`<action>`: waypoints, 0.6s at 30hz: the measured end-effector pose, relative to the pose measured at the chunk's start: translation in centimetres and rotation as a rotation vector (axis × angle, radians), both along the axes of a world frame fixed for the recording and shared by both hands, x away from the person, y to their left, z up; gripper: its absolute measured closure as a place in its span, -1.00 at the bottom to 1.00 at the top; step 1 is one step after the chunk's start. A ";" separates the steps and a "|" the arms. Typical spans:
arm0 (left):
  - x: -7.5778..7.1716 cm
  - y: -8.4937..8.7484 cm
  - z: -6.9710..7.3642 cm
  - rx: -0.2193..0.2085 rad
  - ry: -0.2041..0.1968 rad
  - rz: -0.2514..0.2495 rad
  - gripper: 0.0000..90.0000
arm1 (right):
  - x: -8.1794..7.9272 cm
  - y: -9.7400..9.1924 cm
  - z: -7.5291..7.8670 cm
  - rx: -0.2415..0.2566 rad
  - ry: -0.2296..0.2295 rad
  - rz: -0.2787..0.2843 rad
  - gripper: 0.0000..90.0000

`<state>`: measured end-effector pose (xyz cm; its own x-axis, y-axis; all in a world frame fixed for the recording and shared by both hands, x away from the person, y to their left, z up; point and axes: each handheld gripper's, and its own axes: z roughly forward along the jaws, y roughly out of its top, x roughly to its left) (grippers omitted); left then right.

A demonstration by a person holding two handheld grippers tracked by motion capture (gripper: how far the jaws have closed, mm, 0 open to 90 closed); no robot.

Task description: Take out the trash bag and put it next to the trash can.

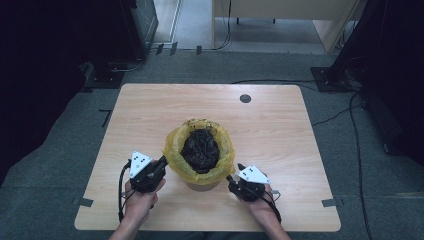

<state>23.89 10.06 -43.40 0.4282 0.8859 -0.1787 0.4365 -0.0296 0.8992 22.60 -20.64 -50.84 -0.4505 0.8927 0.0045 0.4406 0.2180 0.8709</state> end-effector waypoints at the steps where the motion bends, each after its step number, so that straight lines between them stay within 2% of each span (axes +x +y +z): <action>1: -0.1 0.0 0.2 -0.006 -0.002 0.000 1.00 | 0.1 0.0 0.0 0.014 -0.006 0.001 0.30; 4: -0.4 0.1 0.8 -0.020 -0.013 -0.003 1.00 | 0.0 0.1 0.4 0.043 -0.030 0.011 0.76; 5: -0.6 0.2 1.3 -0.034 -0.022 -0.007 1.00 | -0.1 0.2 1.1 0.068 -0.046 0.004 0.94; 6: -0.6 0.2 1.3 -0.034 -0.022 -0.007 1.00 | -0.2 0.2 1.5 0.091 -0.053 -0.002 0.98; 7: -0.7 0.2 1.5 -0.037 -0.028 -0.007 1.00 | -0.2 0.2 1.5 0.091 -0.053 -0.002 0.98; 8: -1.0 0.3 2.1 -0.046 -0.044 -0.010 1.00 | -0.4 0.2 2.5 0.117 -0.075 -0.014 1.00; 9: -1.0 0.3 2.1 -0.046 -0.044 -0.010 1.00 | -0.4 0.2 2.5 0.117 -0.075 -0.014 1.00; 11: -1.3 0.4 2.8 -0.056 -0.061 -0.013 1.00 | -0.9 0.3 3.6 0.121 -0.121 -0.027 1.00; 12: -1.4 0.3 3.3 -0.065 -0.073 -0.021 1.00 | -1.3 0.4 4.7 0.119 -0.170 -0.046 0.99; 13: -1.4 0.3 3.3 -0.065 -0.073 -0.021 1.00 | -1.3 0.4 4.7 0.119 -0.170 -0.046 0.99; 17: -1.4 -0.3 4.1 -0.072 -0.093 -0.041 1.00 | -1.9 0.6 6.7 0.143 -0.256 -0.064 0.99; 18: -1.3 -0.6 4.4 -0.073 -0.095 -0.048 1.00 | -2.0 0.7 7.8 0.170 -0.289 -0.070 0.99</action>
<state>22.60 9.51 -39.05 0.4875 0.8503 -0.1984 0.3485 0.0188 0.9371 20.55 -19.93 -43.06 -0.3929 0.9188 0.0369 0.1790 0.0370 0.9832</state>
